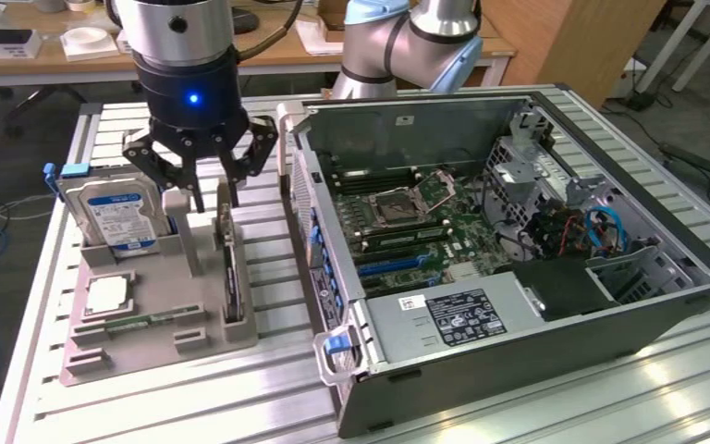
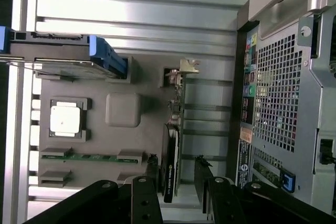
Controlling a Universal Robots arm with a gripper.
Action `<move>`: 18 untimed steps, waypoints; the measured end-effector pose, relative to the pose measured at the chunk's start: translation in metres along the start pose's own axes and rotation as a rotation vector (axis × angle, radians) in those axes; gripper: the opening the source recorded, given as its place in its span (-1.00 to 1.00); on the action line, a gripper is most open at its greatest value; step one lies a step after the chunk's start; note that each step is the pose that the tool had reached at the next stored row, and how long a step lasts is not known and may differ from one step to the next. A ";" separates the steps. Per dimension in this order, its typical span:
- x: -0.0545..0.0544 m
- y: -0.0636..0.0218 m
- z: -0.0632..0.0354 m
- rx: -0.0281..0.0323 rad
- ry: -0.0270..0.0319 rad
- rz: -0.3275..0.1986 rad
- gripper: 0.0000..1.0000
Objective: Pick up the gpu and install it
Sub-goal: 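Pick up the gpu and move the gpu toward the slot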
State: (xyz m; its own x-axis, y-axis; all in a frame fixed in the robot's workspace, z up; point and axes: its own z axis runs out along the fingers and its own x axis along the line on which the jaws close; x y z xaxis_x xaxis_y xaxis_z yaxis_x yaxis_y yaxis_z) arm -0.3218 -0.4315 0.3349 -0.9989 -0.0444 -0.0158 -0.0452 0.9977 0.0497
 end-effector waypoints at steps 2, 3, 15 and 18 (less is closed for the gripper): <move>0.000 -0.0006 0.0012 0.0000 0.0001 0.000 -0.17; 0.000 -0.0009 0.0017 0.0001 0.0001 0.000 -0.17; 0.000 -0.0041 0.0087 -0.0001 0.0010 0.000 -0.17; 0.000 -0.0049 0.0104 -0.0001 0.0012 0.000 -0.17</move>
State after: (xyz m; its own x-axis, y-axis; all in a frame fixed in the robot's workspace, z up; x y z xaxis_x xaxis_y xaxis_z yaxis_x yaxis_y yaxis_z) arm -0.3218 -0.4358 0.3243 -0.9989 -0.0445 -0.0145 -0.0452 0.9977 0.0498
